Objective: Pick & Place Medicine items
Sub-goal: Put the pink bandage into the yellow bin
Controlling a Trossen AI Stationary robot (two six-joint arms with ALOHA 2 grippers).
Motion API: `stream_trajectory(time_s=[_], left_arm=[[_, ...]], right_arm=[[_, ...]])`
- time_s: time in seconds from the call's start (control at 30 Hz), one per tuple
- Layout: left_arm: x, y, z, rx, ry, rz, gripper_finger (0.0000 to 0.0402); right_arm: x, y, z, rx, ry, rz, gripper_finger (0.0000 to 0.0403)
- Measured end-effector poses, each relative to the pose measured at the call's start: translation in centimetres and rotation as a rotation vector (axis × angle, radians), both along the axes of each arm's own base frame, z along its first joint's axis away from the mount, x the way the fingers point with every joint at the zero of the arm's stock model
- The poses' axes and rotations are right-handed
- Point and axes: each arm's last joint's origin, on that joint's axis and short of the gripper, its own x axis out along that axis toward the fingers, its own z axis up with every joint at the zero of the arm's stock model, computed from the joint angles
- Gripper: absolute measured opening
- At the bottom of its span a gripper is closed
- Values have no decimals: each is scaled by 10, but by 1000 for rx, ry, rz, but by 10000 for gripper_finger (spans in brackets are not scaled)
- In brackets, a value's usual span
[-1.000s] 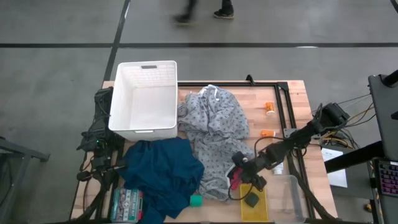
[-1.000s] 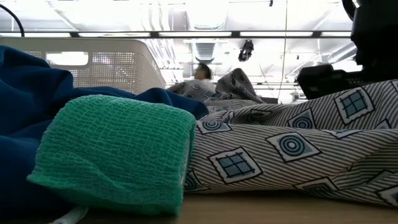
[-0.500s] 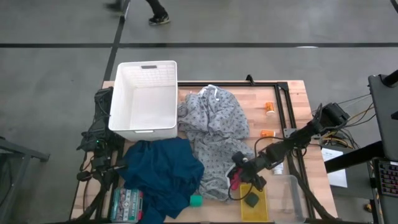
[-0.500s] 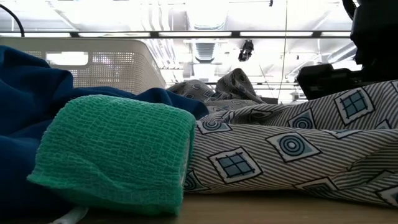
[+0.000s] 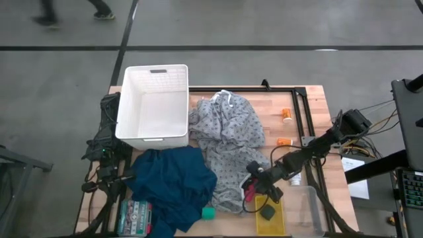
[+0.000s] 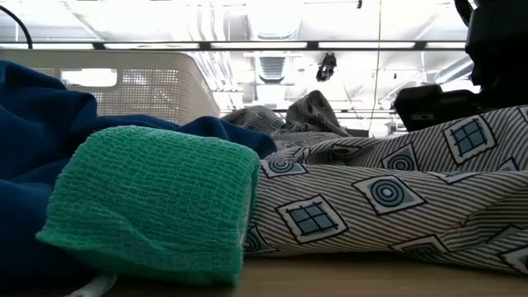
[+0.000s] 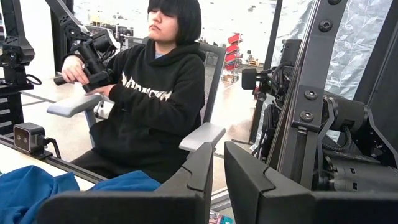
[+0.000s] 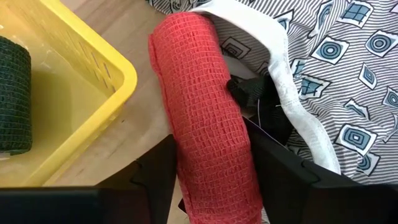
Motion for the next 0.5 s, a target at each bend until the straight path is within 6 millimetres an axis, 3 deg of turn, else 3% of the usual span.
stream_trajectory(time_s=[0.27,0.5], left_arm=[[0,0,0,1,0,0,47],[0,0,0,0,0,0,47]], right_arm=[[-1,0,5,7,-16,-1,180],[-5,-3,30,80,-87,-39,180]])
